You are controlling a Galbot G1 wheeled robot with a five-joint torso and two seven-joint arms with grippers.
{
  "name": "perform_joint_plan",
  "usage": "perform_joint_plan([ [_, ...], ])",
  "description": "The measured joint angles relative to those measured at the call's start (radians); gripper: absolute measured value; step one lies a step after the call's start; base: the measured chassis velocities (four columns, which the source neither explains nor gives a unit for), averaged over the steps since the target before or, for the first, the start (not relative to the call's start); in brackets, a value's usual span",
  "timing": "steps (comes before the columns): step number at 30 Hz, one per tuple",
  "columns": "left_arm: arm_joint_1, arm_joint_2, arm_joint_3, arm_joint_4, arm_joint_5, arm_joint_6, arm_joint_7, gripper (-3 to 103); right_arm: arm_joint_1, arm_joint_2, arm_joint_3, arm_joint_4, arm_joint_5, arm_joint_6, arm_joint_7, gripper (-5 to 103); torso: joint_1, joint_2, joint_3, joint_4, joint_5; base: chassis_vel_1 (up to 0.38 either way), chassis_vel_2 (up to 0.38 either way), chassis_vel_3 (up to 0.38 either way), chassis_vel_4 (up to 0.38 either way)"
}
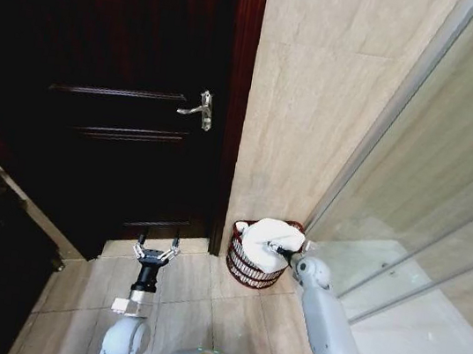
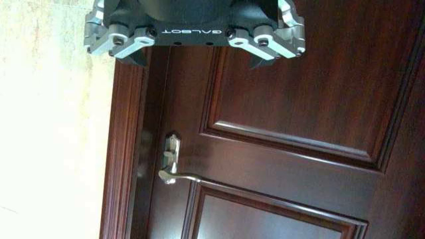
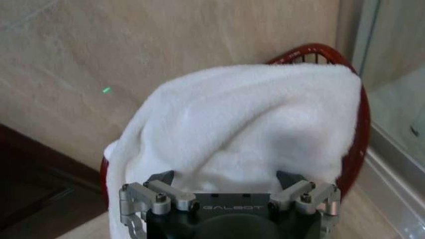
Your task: Discard the used towel into the hamper.
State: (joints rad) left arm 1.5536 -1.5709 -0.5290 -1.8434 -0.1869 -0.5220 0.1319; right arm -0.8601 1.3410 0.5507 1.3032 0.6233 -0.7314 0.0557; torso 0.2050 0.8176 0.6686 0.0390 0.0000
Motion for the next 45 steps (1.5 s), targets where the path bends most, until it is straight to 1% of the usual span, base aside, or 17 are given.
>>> perform_joint_plan([
  [5, 0.014, 0.000, -0.002, -0.023, 0.004, 0.001, -0.011, 100, 0.078, -0.018, -0.019, -0.077, -0.024, 0.000, -0.027, 100, 0.000, 0.000, 0.000, 0.0000, 0.0001, 0.000, 0.000, 0.000, 0.000],
  [9, 0.022, -0.002, -0.006, -0.027, 0.004, -0.003, -0.015, 100, 0.138, -0.035, -0.042, -0.158, -0.089, 0.000, -0.074, 100, 0.000, 0.000, 0.000, 0.0000, -0.0001, 0.000, 0.000, 0.000, 0.000],
  [12, 0.035, -0.004, -0.007, -0.029, 0.003, -0.009, -0.017, 100, 0.180, -0.053, -0.065, -0.220, -0.190, 0.000, -0.167, 100, 0.000, 0.000, 0.000, -0.0001, 0.0000, 0.000, 0.000, 0.000, 0.000],
  [13, 0.035, -0.004, -0.007, -0.029, 0.003, -0.009, -0.017, 100, 0.180, -0.053, -0.065, -0.220, -0.190, 0.000, -0.167, 100, 0.000, 0.000, 0.000, -0.0001, 0.0000, 0.000, 0.000, 0.000, 0.000],
  [15, 0.036, -0.004, -0.007, -0.029, 0.003, -0.012, -0.018, 100, 0.193, -0.058, -0.084, -0.237, -0.265, 0.000, -0.222, 100, 0.000, 0.000, 0.000, -0.0001, -0.0001, 0.000, 0.000, 0.000, 0.000],
  [17, 0.036, -0.004, -0.007, -0.028, 0.003, -0.013, -0.018, 100, 0.195, -0.058, -0.090, -0.240, -0.280, 0.000, -0.231, 100, 0.000, 0.000, 0.000, -0.0001, -0.0001, 0.000, 0.000, 0.000, 0.000],
  [20, 0.034, -0.004, -0.004, -0.030, 0.003, -0.014, -0.018, 100, 0.195, -0.043, -0.123, -0.251, -0.370, -0.001, -0.293, 100, 0.000, 0.000, 0.000, 0.0000, -0.0003, 0.000, 0.000, 0.000, 0.000],
  [23, 0.034, -0.003, -0.003, -0.038, 0.003, -0.011, -0.018, 100, 0.184, -0.027, -0.134, -0.249, -0.398, -0.001, -0.305, 100, 0.000, 0.000, 0.000, 0.0000, 0.0001, 0.000, 0.000, 0.000, 0.000],
  [27, 0.034, 0.000, -0.005, -0.047, 0.001, -0.008, -0.017, 100, 0.175, -0.010, -0.131, -0.250, -0.424, -0.001, -0.302, 100, 0.000, 0.000, 0.000, 0.0002, 0.0000, 0.000, 0.000, 0.000, 0.000],
  [29, 0.034, 0.002, -0.006, -0.048, -0.002, -0.008, -0.017, 100, 0.171, -0.010, -0.127, -0.243, -0.415, -0.001, -0.283, 100, 0.000, 0.000, 0.000, 0.0001, 0.0001, 0.000, 0.000, 0.000, 0.000],
  [30, 0.035, 0.003, -0.006, -0.049, -0.005, -0.008, -0.017, 100, 0.161, -0.011, -0.124, -0.217, -0.387, -0.001, -0.238, 100, 0.000, 0.000, 0.000, 0.0001, 0.0003, 0.000, 0.000, 0.000, 0.000],
  [32, 0.034, 0.003, -0.006, -0.048, -0.007, -0.009, -0.016, 100, 0.133, -0.023, -0.115, -0.144, -0.351, -0.001, -0.186, 100, 0.000, 0.000, 0.000, 0.0003, 0.0000, 0.000, 0.000, 0.000, 0.000],
  [34, 0.032, 0.003, -0.006, -0.046, -0.009, -0.010, -0.016, 100, 0.110, -0.035, -0.111, -0.094, -0.337, 0.000, -0.169, 100, 0.000, 0.000, 0.000, 0.0003, 0.0000, 0.000, 0.000, 0.000, 0.000],
  [37, 0.026, 0.003, -0.001, -0.040, -0.010, -0.011, -0.012, 100, 0.016, -0.080, -0.104, 0.080, -0.297, 0.000, -0.124, 100, 0.000, 0.000, 0.000, -0.0003, 0.0001, 0.000, 0.000, 0.000, 0.000],
  [38, 0.026, 0.003, -0.001, -0.040, -0.010, -0.011, -0.012, 100, 0.016, -0.080, -0.104, 0.080, -0.297, 0.000, -0.124, 100, 0.000, 0.000, 0.000, -0.0003, 0.0001, 0.000, 0.000, 0.000, 0.000],
  [41, 0.021, 0.003, 0.002, -0.040, -0.011, -0.011, -0.008, 100, -0.075, -0.110, -0.091, 0.237, -0.278, 0.000, -0.096, 100, 0.000, 0.000, 0.000, -0.0001, 0.0000, 0.000, 0.000, 0.000, 0.000],
  [45, 0.019, 0.004, 0.003, -0.043, -0.015, -0.011, -0.004, 100, -0.150, -0.112, -0.069, 0.359, -0.277, 0.018, -0.073, 100, 0.000, 0.001, 0.000, -0.0002, 0.0000, 0.000, 0.000, 0.000, 0.000],
])
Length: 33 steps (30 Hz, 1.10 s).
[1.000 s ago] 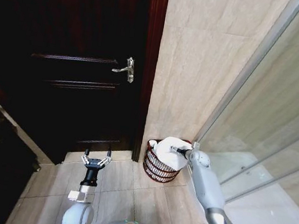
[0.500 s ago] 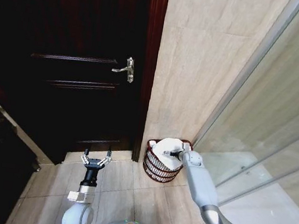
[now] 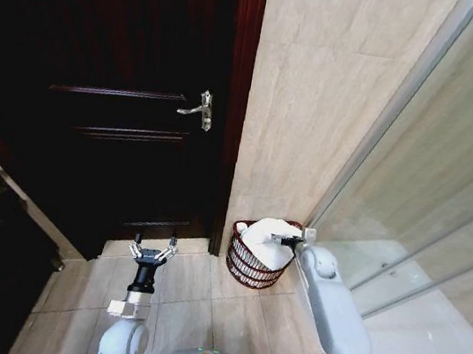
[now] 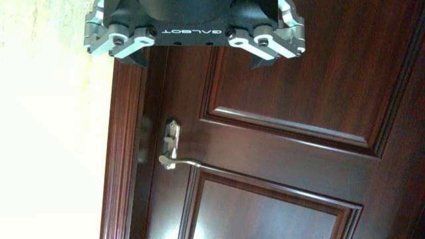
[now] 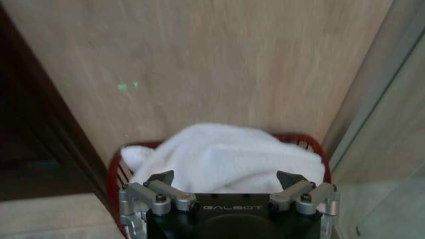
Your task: Discard the used towel into the hamper.
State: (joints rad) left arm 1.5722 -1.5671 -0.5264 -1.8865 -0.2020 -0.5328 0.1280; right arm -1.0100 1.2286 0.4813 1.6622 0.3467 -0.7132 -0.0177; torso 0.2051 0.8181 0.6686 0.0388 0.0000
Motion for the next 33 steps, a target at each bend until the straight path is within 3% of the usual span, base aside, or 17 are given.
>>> perform_joint_plan([
  [2, -0.001, 0.000, 0.000, 0.000, -0.003, 0.000, 0.001, 100, -0.028, 0.008, 0.010, 0.037, -0.003, 0.040, 0.005, 100, 0.000, 0.000, 0.000, 0.0001, -0.0004, 0.000, 0.000, 0.000, 0.000],
  [5, 0.003, -0.001, 0.001, 0.001, -0.011, -0.003, 0.001, 100, -0.116, 0.062, 0.023, 0.106, -0.072, 0.279, 0.046, 100, 0.000, 0.000, 0.000, 0.0002, 0.0001, 0.000, 0.000, 0.000, 0.000],
  [6, 0.003, -0.001, 0.001, 0.001, -0.011, -0.003, 0.001, 100, -0.116, 0.062, 0.023, 0.106, -0.072, 0.279, 0.046, 100, 0.000, 0.000, 0.000, 0.0002, 0.0001, 0.000, 0.000, 0.000, 0.000],
  [7, 0.007, 0.001, -0.001, 0.001, -0.017, -0.004, 0.001, 100, -0.154, 0.091, 0.030, 0.132, -0.103, 0.342, 0.050, 100, 0.000, 0.000, 0.000, 0.0002, -0.0002, 0.000, 0.000, 0.000, 0.000],
  [10, 0.010, 0.008, -0.006, 0.004, -0.028, -0.007, 0.000, 100, -0.227, 0.143, 0.039, 0.163, -0.185, 0.440, 0.051, 100, 0.000, 0.000, 0.000, 0.0002, -0.0001, 0.000, 0.000, 0.000, 0.000],
  [11, 0.010, 0.008, -0.006, 0.004, -0.028, -0.007, 0.000, 100, -0.227, 0.143, 0.039, 0.163, -0.185, 0.440, 0.051, 100, 0.000, 0.000, 0.000, 0.0002, -0.0001, 0.000, 0.000, 0.000, 0.000],
  [14, 0.014, 0.009, -0.010, 0.002, -0.038, -0.007, -0.004, 100, -0.302, 0.192, 0.053, 0.207, -0.277, 0.536, 0.056, 100, 0.000, 0.000, 0.000, 0.0003, 0.0000, 0.000, 0.000, 0.000, 0.000],
  [18, 0.027, 0.008, -0.016, -0.013, -0.044, 0.005, -0.012, 100, -0.416, 0.223, 0.055, 0.306, -0.286, 0.575, 0.066, 100, 0.000, 0.000, 0.000, 0.0002, -0.0003, 0.000, 0.000, 0.000, 0.000],
  [21, 0.060, 0.020, -0.026, -0.029, -0.040, 0.047, -0.048, 100, -0.543, 0.228, 0.053, 0.335, -0.314, 0.722, 0.061, 100, 0.000, 0.000, 0.000, 0.0000, 0.0000, 0.000, 0.000, 0.000, 0.000],
  [22, 0.060, 0.020, -0.026, -0.029, -0.040, 0.047, -0.048, 100, -0.543, 0.228, 0.053, 0.335, -0.314, 0.722, 0.061, 100, 0.000, 0.000, 0.000, 0.0000, 0.0000, 0.000, 0.000, 0.000, 0.000],
  [25, 0.103, 0.047, -0.046, -0.036, -0.045, 0.052, -0.067, 100, -0.629, 0.235, 0.055, 0.312, -0.326, 0.841, 0.076, 100, 0.000, 0.000, 0.000, 0.0001, 0.0001, 0.000, 0.000, 0.000, 0.000],
  [33, 0.161, 0.123, -0.096, -0.050, -0.084, 0.038, -0.081, 100, -0.742, 0.254, 0.087, 0.334, -0.303, 0.909, 0.092, 100, 0.000, 0.000, 0.000, 0.0002, -0.0003, 0.000, 0.000, 0.000, 0.000],
])
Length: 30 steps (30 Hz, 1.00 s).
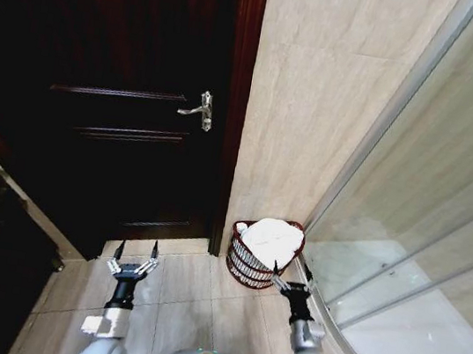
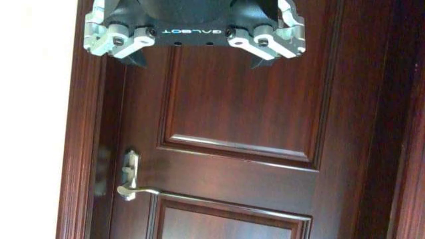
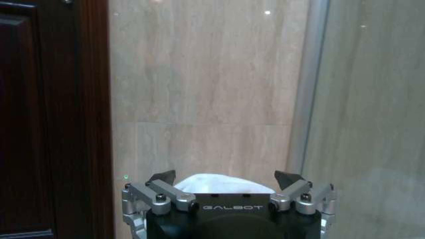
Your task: Discard the used towel into the hamper.
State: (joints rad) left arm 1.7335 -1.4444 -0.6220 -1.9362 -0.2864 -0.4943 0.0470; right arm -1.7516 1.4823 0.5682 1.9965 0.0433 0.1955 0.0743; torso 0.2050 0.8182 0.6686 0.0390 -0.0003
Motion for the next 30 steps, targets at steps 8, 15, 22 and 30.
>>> perform_joint_plan([
  [8, 0.005, 0.039, -0.002, -0.009, -0.010, 0.005, 0.000, 100, -0.017, -0.013, 0.020, 0.012, 0.028, 0.015, -0.012, 100, 0.000, 0.000, 0.000, 0.0000, 0.0001, 0.000, 0.000, 0.000, 0.000],
  [15, -0.006, 0.027, -0.003, -0.011, -0.006, 0.005, 0.001, 100, 0.010, -0.004, 0.018, 0.006, 0.029, 0.011, -0.022, 87, 0.000, 0.000, 0.000, 0.0001, 0.0002, 0.000, 0.000, 0.000, 0.000],
  [22, -0.017, 0.018, 0.002, -0.006, 0.002, 0.005, 0.008, 100, 0.008, -0.008, 0.019, 0.009, 0.029, 0.000, -0.023, 97, 0.000, 0.000, 0.000, 0.0000, 0.0003, -0.012, 0.012, 0.008, -0.015],
  [30, -0.023, 0.011, 0.005, -0.005, 0.004, 0.004, 0.019, 100, 0.009, -0.010, 0.020, 0.008, 0.028, 0.001, -0.021, 100, 0.000, 0.000, 0.000, 0.0000, 0.0003, -0.087, 0.087, 0.081, -0.080],
])
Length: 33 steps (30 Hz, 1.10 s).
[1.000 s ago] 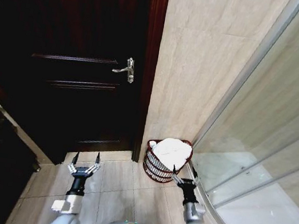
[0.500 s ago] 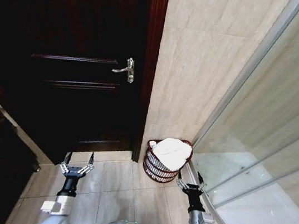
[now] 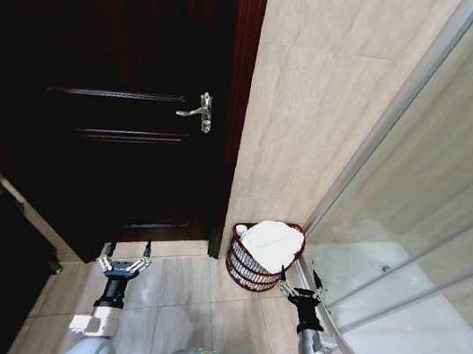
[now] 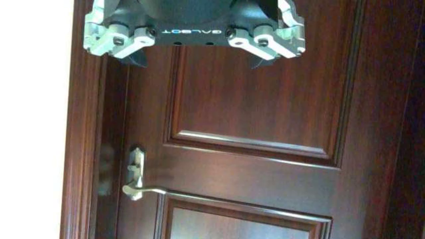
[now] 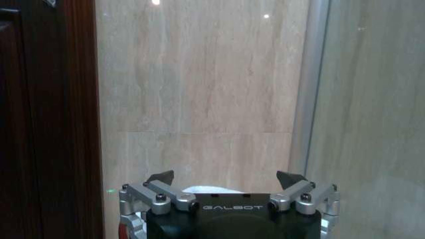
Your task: Discard the used towel into the hamper.
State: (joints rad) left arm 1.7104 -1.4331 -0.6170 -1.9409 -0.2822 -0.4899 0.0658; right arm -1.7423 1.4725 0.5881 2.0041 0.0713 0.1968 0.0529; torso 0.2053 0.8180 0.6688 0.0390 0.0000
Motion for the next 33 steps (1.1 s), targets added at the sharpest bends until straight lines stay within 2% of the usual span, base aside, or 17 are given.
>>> perform_joint_plan([
  [9, -0.004, -0.005, 0.002, 0.000, 0.002, -0.002, 0.001, 100, -0.008, 0.001, -0.019, 0.007, -0.007, -0.019, 0.027, 100, 0.000, 0.000, 0.000, -0.0001, 0.0000, -0.076, 0.063, 0.070, -0.076],
  [11, -0.007, -0.007, 0.004, 0.001, 0.004, -0.002, 0.001, 100, -0.009, -0.014, -0.024, 0.022, 0.031, -0.101, 0.027, 100, 0.000, 0.000, 0.000, -0.0002, -0.0002, 0.000, 0.000, 0.000, 0.000],
  [12, -0.007, -0.007, 0.004, 0.001, 0.004, -0.002, 0.001, 100, -0.009, -0.014, -0.024, 0.022, 0.031, -0.101, 0.027, 100, 0.000, 0.000, 0.000, -0.0002, -0.0002, 0.000, 0.000, 0.000, 0.000],
  [14, -0.009, -0.010, 0.006, 0.001, 0.006, -0.002, 0.002, 100, 0.049, -0.034, -0.014, -0.003, 0.077, -0.166, 0.020, 100, 0.000, 0.000, 0.000, 0.0000, 0.0000, 0.000, 0.000, 0.000, 0.000],
  [19, -0.008, -0.023, 0.007, -0.008, 0.006, -0.002, 0.001, 100, 0.153, -0.058, 0.001, -0.056, 0.101, -0.223, -0.005, 100, 0.000, 0.000, 0.000, 0.0002, 0.0002, 0.000, 0.000, 0.000, 0.000],
  [23, -0.009, -0.032, 0.007, -0.010, 0.006, -0.002, 0.001, 100, 0.179, -0.067, 0.002, -0.062, 0.095, -0.249, -0.021, 100, 0.000, 0.000, 0.000, 0.0000, 0.0000, 0.000, 0.000, 0.000, 0.000],
  [33, -0.012, -0.032, 0.009, -0.005, 0.007, -0.002, 0.001, 100, 0.171, -0.061, 0.002, -0.062, 0.076, -0.251, -0.044, 100, 0.000, 0.000, 0.000, -0.0001, -0.0001, 0.000, 0.000, 0.000, 0.000],
])
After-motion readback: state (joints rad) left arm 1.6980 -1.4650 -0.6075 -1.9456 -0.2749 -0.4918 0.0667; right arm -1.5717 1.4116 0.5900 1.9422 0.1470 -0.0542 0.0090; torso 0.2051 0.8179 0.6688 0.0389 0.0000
